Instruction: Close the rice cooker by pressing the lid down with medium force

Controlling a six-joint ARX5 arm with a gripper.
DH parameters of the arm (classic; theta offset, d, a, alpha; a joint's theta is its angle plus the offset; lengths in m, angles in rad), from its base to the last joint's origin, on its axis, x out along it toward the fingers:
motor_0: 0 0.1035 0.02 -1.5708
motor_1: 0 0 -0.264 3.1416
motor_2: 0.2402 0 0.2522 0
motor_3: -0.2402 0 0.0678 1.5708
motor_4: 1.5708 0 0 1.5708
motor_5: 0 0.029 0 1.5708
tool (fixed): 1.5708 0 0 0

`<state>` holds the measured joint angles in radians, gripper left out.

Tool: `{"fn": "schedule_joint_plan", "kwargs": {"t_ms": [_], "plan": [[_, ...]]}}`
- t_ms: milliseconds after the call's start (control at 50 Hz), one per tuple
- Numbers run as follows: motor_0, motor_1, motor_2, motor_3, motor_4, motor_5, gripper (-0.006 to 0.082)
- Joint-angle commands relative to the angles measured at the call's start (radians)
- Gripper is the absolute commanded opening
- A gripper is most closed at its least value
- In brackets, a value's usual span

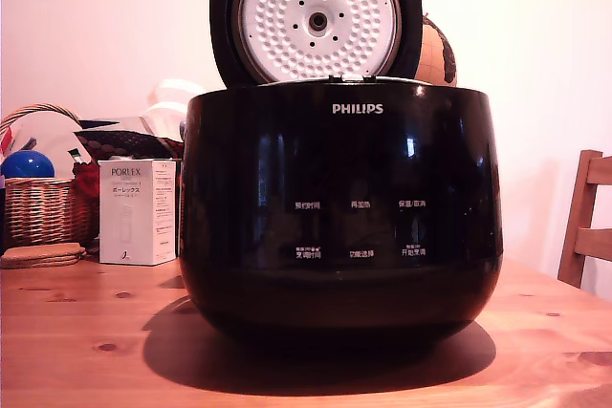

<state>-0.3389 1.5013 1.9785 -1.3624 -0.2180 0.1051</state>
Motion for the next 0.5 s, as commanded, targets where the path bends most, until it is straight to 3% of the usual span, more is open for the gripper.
{"fn": "schedule_joint_plan", "kwargs": {"t_ms": [0, 300, 480], "plan": [[0.029, 0.004, 0.002, 0.003, 0.035, -0.001, -0.0019], [0.029, 0.004, 0.002, 0.032, 0.08, -0.001, -0.0019], [0.029, 0.004, 0.002, 0.193, 0.106, -0.001, -0.0019]]}}
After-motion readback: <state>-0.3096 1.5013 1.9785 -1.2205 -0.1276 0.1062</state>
